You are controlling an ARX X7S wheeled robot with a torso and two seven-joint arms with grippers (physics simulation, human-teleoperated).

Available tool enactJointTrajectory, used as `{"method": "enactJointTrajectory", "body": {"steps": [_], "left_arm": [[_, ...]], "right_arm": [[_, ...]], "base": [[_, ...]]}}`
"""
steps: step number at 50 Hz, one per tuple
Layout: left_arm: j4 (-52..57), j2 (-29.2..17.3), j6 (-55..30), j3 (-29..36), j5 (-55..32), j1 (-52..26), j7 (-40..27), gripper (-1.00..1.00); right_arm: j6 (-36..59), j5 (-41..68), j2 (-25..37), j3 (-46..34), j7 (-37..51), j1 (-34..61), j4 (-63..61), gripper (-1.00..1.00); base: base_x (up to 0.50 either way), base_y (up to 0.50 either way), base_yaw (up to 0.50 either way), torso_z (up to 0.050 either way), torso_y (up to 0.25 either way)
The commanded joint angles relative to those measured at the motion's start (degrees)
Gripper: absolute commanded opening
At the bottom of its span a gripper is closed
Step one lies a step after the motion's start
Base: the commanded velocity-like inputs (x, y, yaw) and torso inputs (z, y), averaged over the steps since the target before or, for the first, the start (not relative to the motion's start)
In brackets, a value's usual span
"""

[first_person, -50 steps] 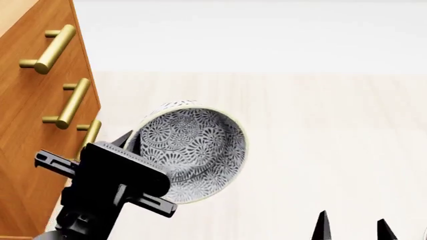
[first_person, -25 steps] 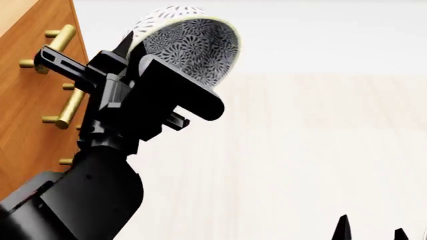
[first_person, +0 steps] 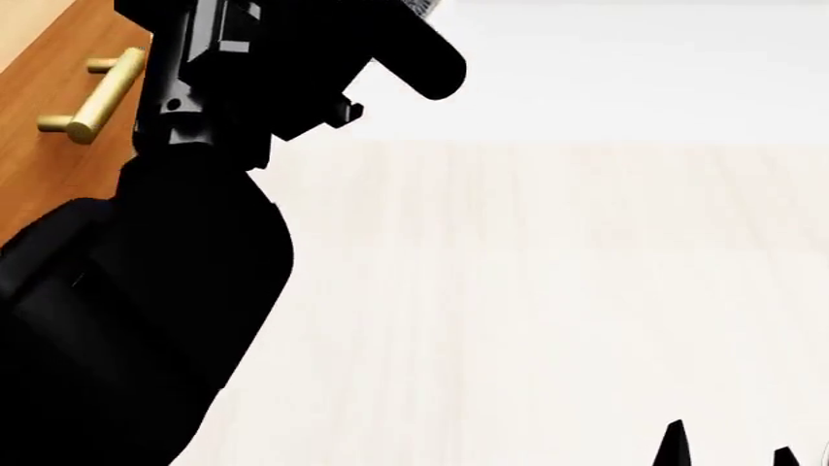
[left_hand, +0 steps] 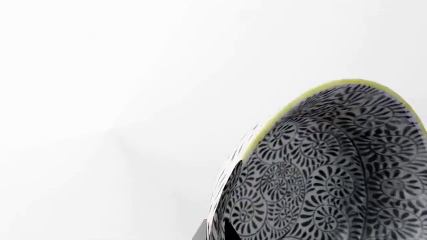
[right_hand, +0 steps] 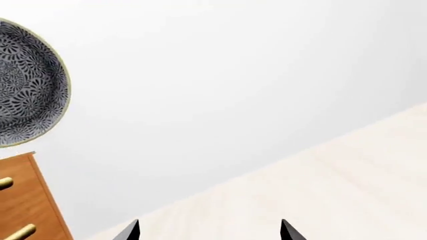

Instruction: Put the bowl on top of the cabinet.

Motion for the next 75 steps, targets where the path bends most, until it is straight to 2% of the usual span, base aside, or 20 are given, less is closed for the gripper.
{"method": "enactJointTrajectory", "body": {"steps": [1,2,7,9,23,36,42,51,55,62,67,72,75], "left_arm": [[1.2,0.7,-6.1,-4.0,-0.7,-5.8,2.9,-1.0],[1.0,1.2,-6.1,-6.5,-1.4,-5.5,3.2,-1.0],[-0.6,0.7,-5.7,-8.0,-2.4,-7.2,4.5,-1.0],[-1.2,0.3,-6.2,-6.2,-2.2,-8.3,4.8,-1.0],[-6.2,1.8,-7.2,-7.3,-2.2,-15.3,4.9,-1.0],[-12.1,2.8,-4.5,-11.2,-2.6,-19.7,2.8,-1.0],[-20.0,3.8,0.9,-11.8,-4.3,-24.4,2.7,-1.0],[-32.5,3.8,10.9,-8.8,-11.8,-29.7,-0.4,-1.0],[-38.9,4.0,16.4,-5.5,-16.6,-32.4,-1.8,-1.0],[-53.4,4.0,30.2,12.0,-37.1,-40.4,-6.3,-1.0],[-59.7,4.0,36.7,22.9,-48.7,-43.3,-7.6,-1.0],[-63.7,4.0,40.7,27.7,-54.6,-43.6,-7.3,-1.0],[-65.4,4.0,42.2,28.4,-57.1,-43.8,-6.9,-1.0]], "right_arm": [[0.0,-0.4,-0.1,-0.1,-0.2,-0.3,-0.3,1.0],[0.0,-0.5,-0.2,-0.1,-0.2,-0.2,-0.3,1.0],[0.1,-0.4,-0.2,0.0,-0.3,-0.2,-0.3,1.0],[0.1,-0.4,-0.2,0.0,-0.3,-0.1,-0.2,1.0],[0.3,-0.1,-0.3,0.1,-0.5,-0.1,-0.2,1.0],[0.5,0.0,-0.3,0.3,-0.7,-0.1,-0.1,1.0],[1.2,1.5,-0.4,0.3,-1.5,0.8,1.2,1.0],[1.9,1.6,-0.9,0.7,-0.8,1.9,2.9,1.0],[2.0,2.4,-0.9,1.0,-1.0,2.2,3.7,1.0],[2.0,1.9,-1.1,1.5,-0.1,2.3,4.1,1.0],[1.7,0.9,-1.0,1.7,0.6,1.9,3.5,1.0],[1.7,0.1,-1.1,1.7,0.9,1.9,3.4,1.0],[2.4,0.1,-1.4,1.4,1.0,2.7,4.1,1.0]], "base": [[0.0,0.0,0.0,0.0,0.0],[0.0,0.0,0.0,0.0,0.0],[0.0,0.0,0.0,0.0,0.0],[0.0,0.0,0.0,0.0,0.0],[0.0,0.0,0.0,0.0,0.001],[0.0,0.0,0.0,0.0,0.001],[0.0,0.0,0.0,0.0,0.0],[0.0,0.0,0.0,0.0,0.0],[0.0,0.0,0.0,0.0,0.0],[0.0,0.0,0.0,0.0,0.001],[0.0,0.0,0.0,0.0,0.0],[0.0,0.0,0.0,0.0,0.0],[0.0,0.0,0.0,0.003,0.0]]}}
